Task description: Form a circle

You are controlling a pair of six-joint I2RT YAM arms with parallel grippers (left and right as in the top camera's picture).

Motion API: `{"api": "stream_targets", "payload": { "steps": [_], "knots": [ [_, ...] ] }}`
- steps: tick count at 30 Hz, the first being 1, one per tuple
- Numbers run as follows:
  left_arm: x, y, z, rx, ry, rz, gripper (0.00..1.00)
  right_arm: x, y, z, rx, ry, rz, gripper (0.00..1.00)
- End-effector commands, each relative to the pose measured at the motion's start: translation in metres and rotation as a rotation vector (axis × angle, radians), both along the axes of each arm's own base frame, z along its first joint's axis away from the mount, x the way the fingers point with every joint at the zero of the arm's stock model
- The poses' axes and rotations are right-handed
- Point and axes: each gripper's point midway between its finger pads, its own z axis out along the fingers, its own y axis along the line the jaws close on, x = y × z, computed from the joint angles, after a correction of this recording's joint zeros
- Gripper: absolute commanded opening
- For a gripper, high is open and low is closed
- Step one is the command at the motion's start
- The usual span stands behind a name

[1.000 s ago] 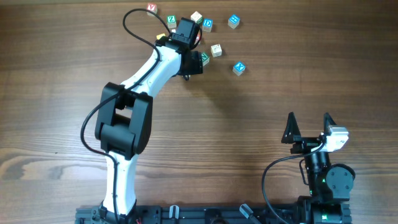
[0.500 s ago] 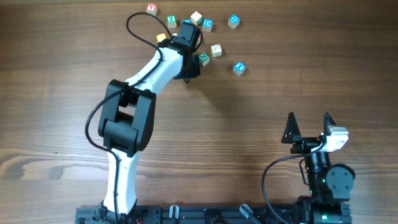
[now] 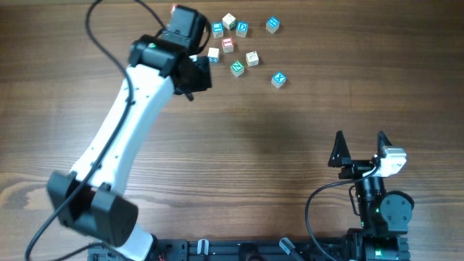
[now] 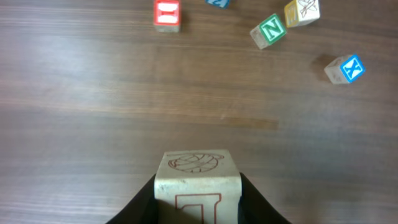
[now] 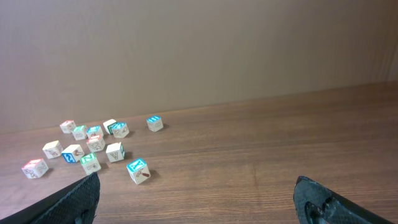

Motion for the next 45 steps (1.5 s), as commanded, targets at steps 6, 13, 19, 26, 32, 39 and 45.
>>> {"api": "stream_targets", "payload": {
  "steps": [6, 13, 19, 26, 32, 39, 45],
  "knots": [
    [-0.035, 0.026, 0.001, 0.04, 0.091, 0.057, 0.3, -0.001, 0.001, 0.002, -0.01, -0.01, 0.011, 1.0],
    [-0.055, 0.031, -0.071, 0.059, 0.199, 0.11, 0.32, -0.001, 0.001, 0.002, -0.01, -0.01, 0.011, 1.0],
    [-0.059, 0.019, -0.142, 0.012, 0.16, 0.077, 0.39, -0.001, 0.002, 0.002, -0.01, -0.01, 0.011, 1.0],
    [-0.055, 0.006, -0.162, -0.015, 0.091, 0.045, 0.68, -0.001, 0.001, 0.002, -0.01, -0.01, 0.011, 1.0],
    [-0.049, -0.017, -0.157, -0.135, 0.074, 0.005, 0.71, -0.001, 0.001, 0.002, -0.01, -0.01, 0.011, 0.99],
    [-0.042, -0.054, -0.146, -0.304, 0.051, 0.005, 0.84, -0.001, 0.001, 0.002, -0.01, -0.01, 0.011, 1.0],
    [-0.042, -0.063, -0.159, -0.204, 0.012, 0.015, 0.85, -0.001, 0.001, 0.002, -0.01, -0.01, 0.011, 1.0]
  ]
}}
